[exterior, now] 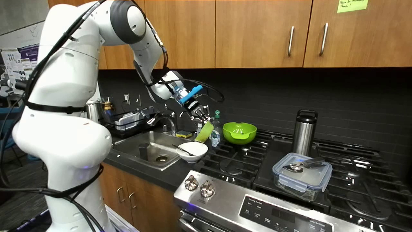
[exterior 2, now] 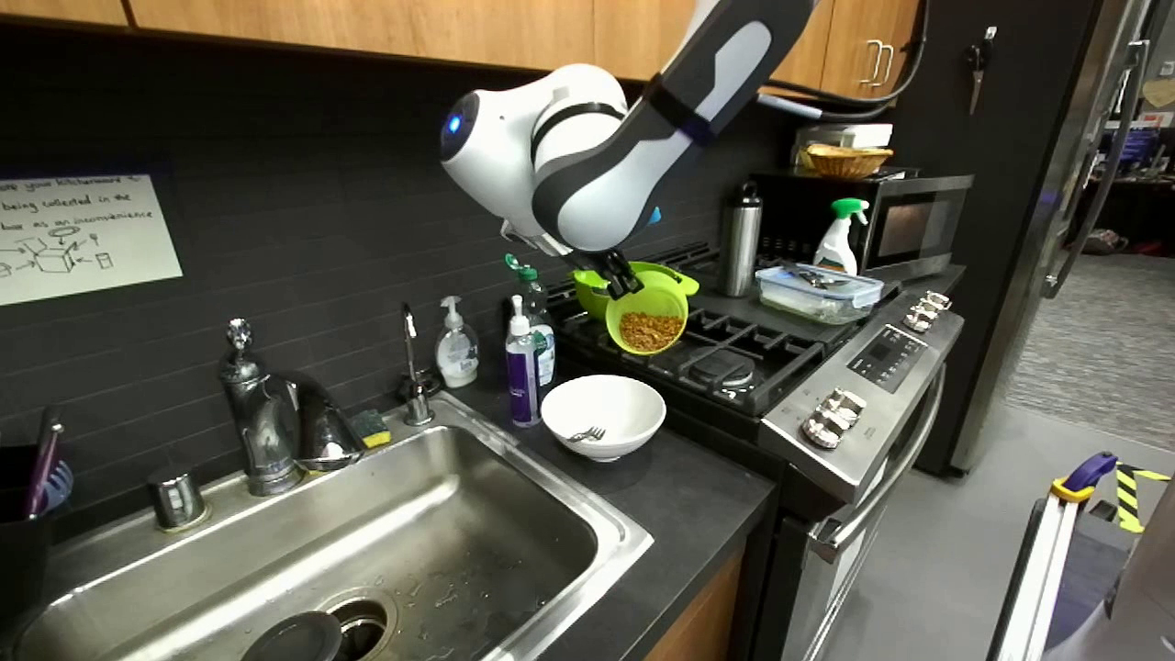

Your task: Pour some of the content of the yellow bowl into the white bowl

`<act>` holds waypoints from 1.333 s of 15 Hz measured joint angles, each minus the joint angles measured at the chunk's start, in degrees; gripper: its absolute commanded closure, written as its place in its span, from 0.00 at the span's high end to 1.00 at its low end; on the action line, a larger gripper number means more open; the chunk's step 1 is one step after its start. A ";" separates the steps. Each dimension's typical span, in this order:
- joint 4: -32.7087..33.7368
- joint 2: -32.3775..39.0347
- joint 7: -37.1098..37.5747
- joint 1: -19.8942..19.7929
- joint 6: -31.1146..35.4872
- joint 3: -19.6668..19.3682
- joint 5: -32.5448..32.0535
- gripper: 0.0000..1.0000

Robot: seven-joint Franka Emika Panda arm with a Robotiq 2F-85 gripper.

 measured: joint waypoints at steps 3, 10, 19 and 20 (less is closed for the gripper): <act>-0.42 -0.04 1.17 0.23 -0.44 0.27 -0.69 0.01; -0.75 -0.05 3.35 0.91 -1.34 1.06 -3.77 0.01; -0.75 -0.04 5.11 0.99 -1.81 1.51 -6.59 0.01; -0.75 -0.04 5.30 1.00 -1.83 1.57 -6.83 0.01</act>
